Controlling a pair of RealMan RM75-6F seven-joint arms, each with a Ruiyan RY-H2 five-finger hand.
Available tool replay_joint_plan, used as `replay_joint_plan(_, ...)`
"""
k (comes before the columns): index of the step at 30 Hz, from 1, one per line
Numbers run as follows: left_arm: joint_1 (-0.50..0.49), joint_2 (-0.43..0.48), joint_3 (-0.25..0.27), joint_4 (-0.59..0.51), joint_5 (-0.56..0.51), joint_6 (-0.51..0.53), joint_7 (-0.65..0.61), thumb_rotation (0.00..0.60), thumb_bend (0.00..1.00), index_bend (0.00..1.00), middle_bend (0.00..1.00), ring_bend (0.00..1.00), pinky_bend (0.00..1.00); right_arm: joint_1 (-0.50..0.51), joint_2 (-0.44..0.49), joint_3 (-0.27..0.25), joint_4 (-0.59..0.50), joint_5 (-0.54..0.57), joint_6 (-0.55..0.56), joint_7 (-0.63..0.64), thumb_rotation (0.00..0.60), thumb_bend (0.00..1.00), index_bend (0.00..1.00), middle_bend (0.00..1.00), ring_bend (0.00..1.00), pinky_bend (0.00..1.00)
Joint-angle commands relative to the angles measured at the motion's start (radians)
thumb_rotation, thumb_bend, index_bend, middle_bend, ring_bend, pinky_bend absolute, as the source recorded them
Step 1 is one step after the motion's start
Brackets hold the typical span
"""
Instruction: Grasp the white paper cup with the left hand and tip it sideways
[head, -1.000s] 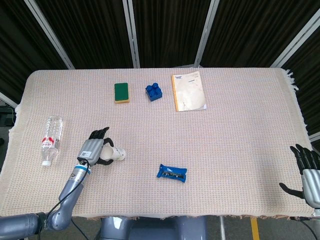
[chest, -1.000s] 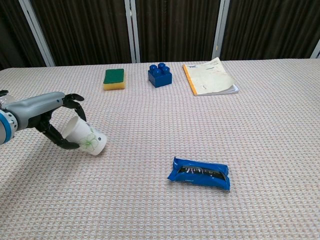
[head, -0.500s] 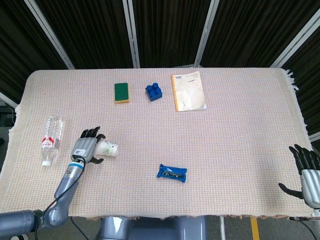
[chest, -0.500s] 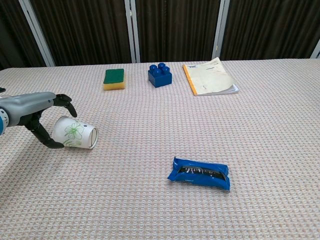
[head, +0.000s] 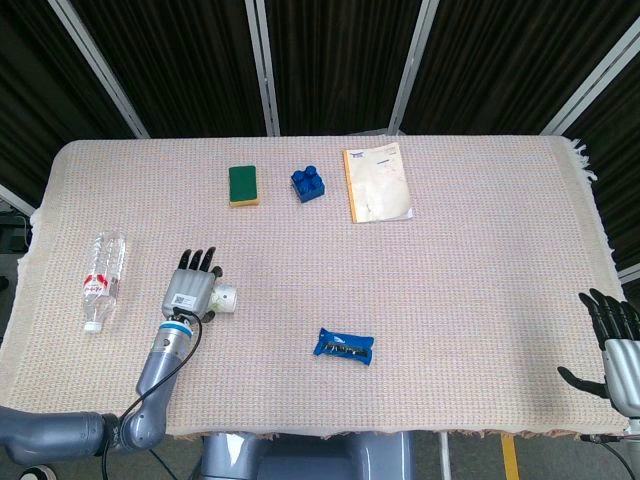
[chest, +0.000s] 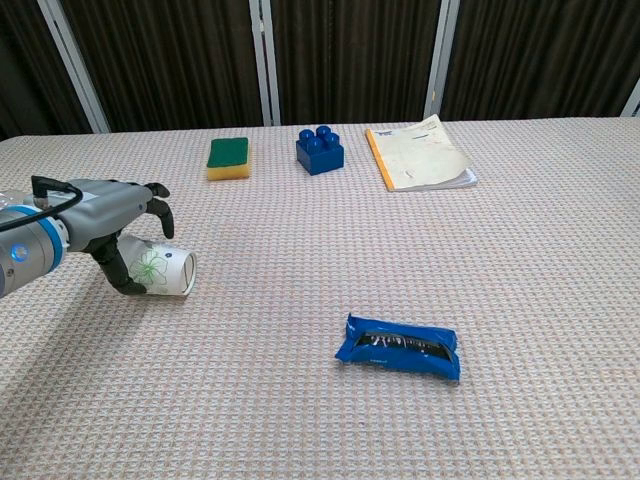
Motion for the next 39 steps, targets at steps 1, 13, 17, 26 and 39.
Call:
replay_joint_plan(1, -0.013, -0.024, 0.012, 0.013, -0.014, 0.018, 0.033, 0.600, 0.13, 0.33, 0.00, 0.00, 0.00, 0.001, 0.001, 0.001, 0.000, 0.002, -0.002, 0.001, 0.600, 0.00, 0.00, 0.00, 0.00, 0.00)
replay_joint_plan(13, 0.041, -0.054, -0.023, 0.031, 0.160, 0.041, -0.217, 0.600, 0.13, 0.47, 0.00, 0.00, 0.00, 0.000, 0.000, 0.000, -0.002, 0.000, 0.001, -0.002, 0.600, 0.00, 0.00, 0.00, 0.00, 0.00)
replay_joint_plan(17, 0.070, -0.070, -0.040, 0.049, 0.253, 0.037, -0.381, 0.600, 0.13, 0.45, 0.00, 0.00, 0.00, 0.001, -0.002, -0.001, -0.003, 0.000, -0.002, -0.009, 0.600, 0.00, 0.00, 0.00, 0.00, 0.00)
replay_joint_plan(26, 0.116, -0.158, -0.059, 0.171, 0.441, 0.011, -0.765, 0.600, 0.13, 0.41, 0.00, 0.00, 0.00, 0.002, -0.004, 0.001, -0.003, 0.004, -0.002, -0.013, 0.600, 0.00, 0.00, 0.00, 0.00, 0.00)
replay_joint_plan(39, 0.140, -0.245, -0.033, 0.381, 0.502, -0.091, -0.941, 0.600, 0.13, 0.41, 0.00, 0.00, 0.00, 0.001, -0.002, 0.005, -0.002, 0.013, -0.004, -0.008, 0.600, 0.00, 0.00, 0.00, 0.00, 0.00)
